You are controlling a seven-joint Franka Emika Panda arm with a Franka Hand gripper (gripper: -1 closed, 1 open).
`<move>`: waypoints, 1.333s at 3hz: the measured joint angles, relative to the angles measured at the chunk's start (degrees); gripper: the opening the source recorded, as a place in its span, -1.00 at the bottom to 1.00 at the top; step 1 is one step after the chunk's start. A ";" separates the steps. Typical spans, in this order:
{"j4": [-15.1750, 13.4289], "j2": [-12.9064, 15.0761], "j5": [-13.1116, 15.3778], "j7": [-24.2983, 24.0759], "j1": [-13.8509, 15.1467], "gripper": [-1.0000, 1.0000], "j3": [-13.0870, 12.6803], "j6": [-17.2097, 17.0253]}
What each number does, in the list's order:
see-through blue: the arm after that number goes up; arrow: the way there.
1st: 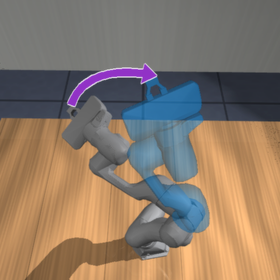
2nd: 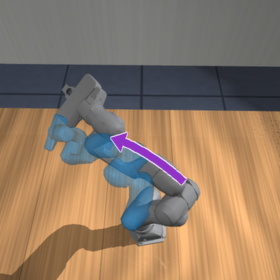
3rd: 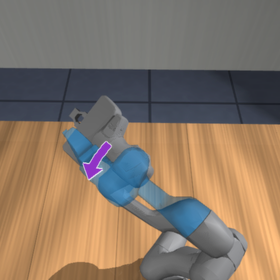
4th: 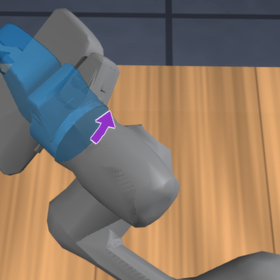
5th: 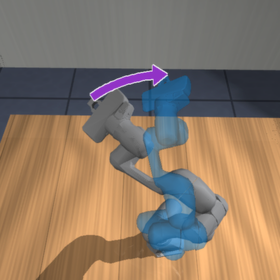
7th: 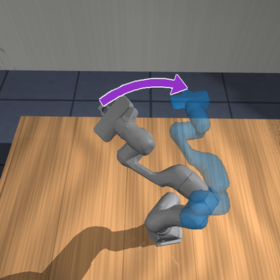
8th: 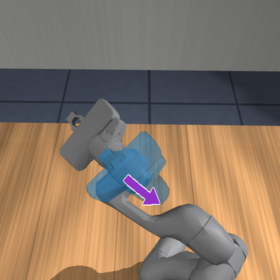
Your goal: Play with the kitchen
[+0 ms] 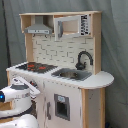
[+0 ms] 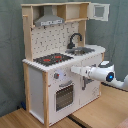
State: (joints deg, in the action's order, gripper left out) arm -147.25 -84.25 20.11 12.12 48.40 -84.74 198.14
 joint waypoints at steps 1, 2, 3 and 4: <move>0.01 0.00 -0.03 -6.34 -0.01 -1.00 0.00 0.00; 0.02 0.00 -0.06 -13.09 -0.01 -1.00 -0.01 0.00; 0.02 0.00 -0.11 -19.90 -0.02 -1.00 -0.01 0.00; 0.02 0.00 -0.16 -26.40 -0.05 -1.00 0.00 -0.06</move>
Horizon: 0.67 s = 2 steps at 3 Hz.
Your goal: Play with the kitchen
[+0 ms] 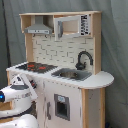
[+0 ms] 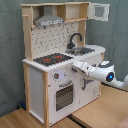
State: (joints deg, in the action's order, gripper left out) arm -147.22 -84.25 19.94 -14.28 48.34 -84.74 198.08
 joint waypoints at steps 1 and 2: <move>0.00 0.00 -0.08 -5.93 -0.03 -1.00 0.00 -0.04; -0.01 0.00 -0.18 -12.64 -0.06 -1.00 0.01 -0.04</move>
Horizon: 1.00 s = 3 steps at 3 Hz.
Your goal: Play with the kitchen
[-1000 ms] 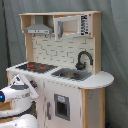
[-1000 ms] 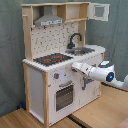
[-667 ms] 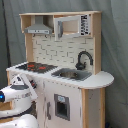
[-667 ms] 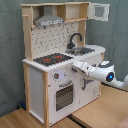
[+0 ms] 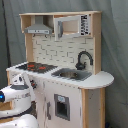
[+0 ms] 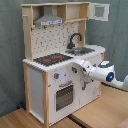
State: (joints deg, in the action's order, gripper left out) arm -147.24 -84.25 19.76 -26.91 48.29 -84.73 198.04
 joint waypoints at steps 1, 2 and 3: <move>-0.04 -0.02 -0.17 -6.60 -0.05 -1.00 0.00 0.00; -0.07 -0.03 -0.29 -12.81 -0.12 -1.00 0.00 -0.06; -0.03 -0.84 -0.32 -15.03 -0.25 -1.00 -0.03 -0.17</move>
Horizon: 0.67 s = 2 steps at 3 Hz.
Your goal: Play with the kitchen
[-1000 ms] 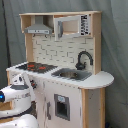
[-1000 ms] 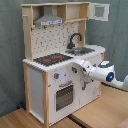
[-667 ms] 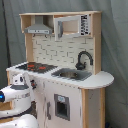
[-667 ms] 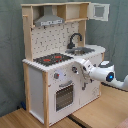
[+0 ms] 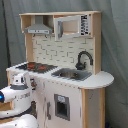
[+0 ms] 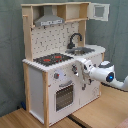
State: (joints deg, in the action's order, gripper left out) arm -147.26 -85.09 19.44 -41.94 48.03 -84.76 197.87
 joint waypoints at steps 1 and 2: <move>0.00 -0.02 0.00 0.06 -0.04 1.00 0.00 0.00; 0.26 -0.05 0.03 7.41 -2.80 1.00 -0.03 -0.79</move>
State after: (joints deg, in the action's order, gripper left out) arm -147.00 -85.14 19.47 -34.53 45.24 -84.80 197.08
